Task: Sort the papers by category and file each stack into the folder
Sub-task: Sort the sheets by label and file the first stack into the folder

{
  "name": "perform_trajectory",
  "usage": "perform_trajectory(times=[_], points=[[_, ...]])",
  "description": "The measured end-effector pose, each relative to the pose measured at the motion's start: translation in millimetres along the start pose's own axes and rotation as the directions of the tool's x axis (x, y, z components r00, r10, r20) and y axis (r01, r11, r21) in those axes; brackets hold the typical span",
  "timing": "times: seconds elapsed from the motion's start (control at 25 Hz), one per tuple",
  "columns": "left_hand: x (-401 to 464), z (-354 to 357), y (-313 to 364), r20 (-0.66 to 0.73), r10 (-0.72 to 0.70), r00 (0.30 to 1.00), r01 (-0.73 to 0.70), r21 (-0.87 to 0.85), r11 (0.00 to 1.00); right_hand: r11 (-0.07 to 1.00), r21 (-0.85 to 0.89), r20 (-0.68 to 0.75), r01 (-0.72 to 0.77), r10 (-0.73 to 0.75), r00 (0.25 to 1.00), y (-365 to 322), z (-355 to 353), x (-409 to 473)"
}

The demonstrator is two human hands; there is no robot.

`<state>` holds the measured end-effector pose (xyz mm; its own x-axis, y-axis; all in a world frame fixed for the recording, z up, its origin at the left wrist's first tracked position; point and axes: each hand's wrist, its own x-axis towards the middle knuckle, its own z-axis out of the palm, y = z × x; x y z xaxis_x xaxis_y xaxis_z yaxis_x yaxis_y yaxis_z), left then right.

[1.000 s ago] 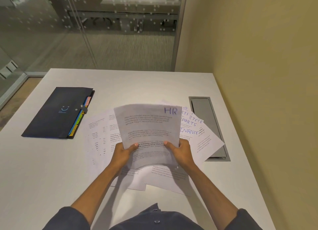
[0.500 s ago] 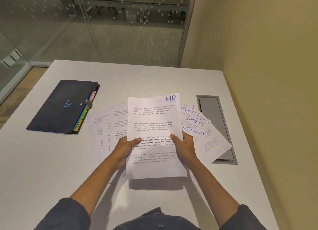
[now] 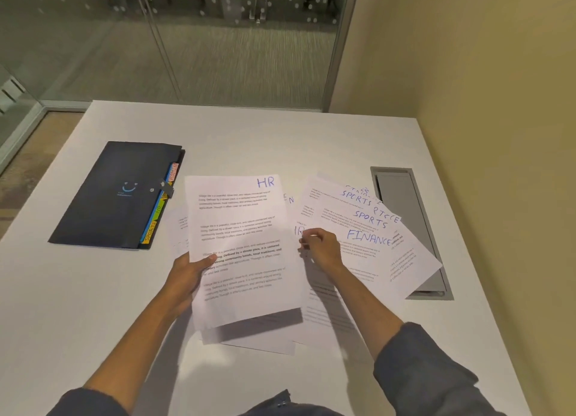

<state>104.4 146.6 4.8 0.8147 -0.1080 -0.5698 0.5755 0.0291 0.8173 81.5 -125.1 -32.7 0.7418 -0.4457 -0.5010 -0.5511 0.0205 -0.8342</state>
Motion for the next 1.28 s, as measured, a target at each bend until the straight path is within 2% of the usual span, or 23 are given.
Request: perform_trajectory(times=[0.16, 0.32, 0.44, 0.52, 0.68, 0.84, 1.0, 1.08, 1.2, 1.28], points=[[12.2, -41.2, 9.5, -0.059, -0.005, 0.998, 0.005, 0.008, 1.0, 0.925, -0.364, -0.016, 0.109, -0.123, 0.992, 10.5, 30.8, 9.2], [17.6, -65.0, 13.7, -0.081, 0.005, 0.997, -0.003, 0.015, 1.0, 0.718, -0.682, 0.026, 0.141, -0.169, 0.985, 18.7, 58.2, 16.8], [20.2, -77.7, 12.8, -0.09, -0.003, 0.996, 0.005, 0.021, 1.0, 0.541, -0.836, -0.014, 0.092, -0.189, 0.982, 20.1, 75.4, 17.5], [22.4, -84.5, 10.4, -0.104, -0.014, 0.994, 0.017, 0.026, 1.0, 0.509, -0.857, -0.032, 0.082, -0.211, 0.977, 20.4, 80.9, 18.6], [22.4, -88.7, 10.3, -0.102, -0.031, 0.994, 0.034, 0.029, 0.999, 0.633, -0.772, -0.08, 0.058, -0.188, 0.979, 17.5, 78.8, 26.2], [23.6, -85.7, 14.0, -0.109, -0.029, 0.994, 0.029, 0.003, 1.0, 0.845, -0.518, -0.09, 0.131, -0.206, 0.974, 3.2, 62.8, 22.1], [23.7, -76.1, 16.4, -0.123, -0.007, 0.992, 0.004, -0.023, 1.0, 0.883, -0.395, -0.165, 0.253, -0.339, 0.926, -17.6, 27.8, 7.3], [23.8, -71.8, 17.7, -0.147, 0.013, 0.989, -0.017, -0.025, 1.0, 0.902, -0.279, -0.161, 0.33, -0.383, 0.91, -27.1, 0.1, 0.3], [23.3, -66.8, 18.6, -0.161, 0.042, 0.986, -0.05, -0.041, 0.998, 0.926, -0.074, -0.125, 0.369, -0.376, 0.918, -41.6, -50.3, -9.1], [22.1, -61.7, 18.1, -0.166, 0.055, 0.985, -0.064, -0.049, 0.997, 0.936, 0.1, -0.08, 0.339, -0.332, 0.94, -49.0, -79.0, -14.0]])
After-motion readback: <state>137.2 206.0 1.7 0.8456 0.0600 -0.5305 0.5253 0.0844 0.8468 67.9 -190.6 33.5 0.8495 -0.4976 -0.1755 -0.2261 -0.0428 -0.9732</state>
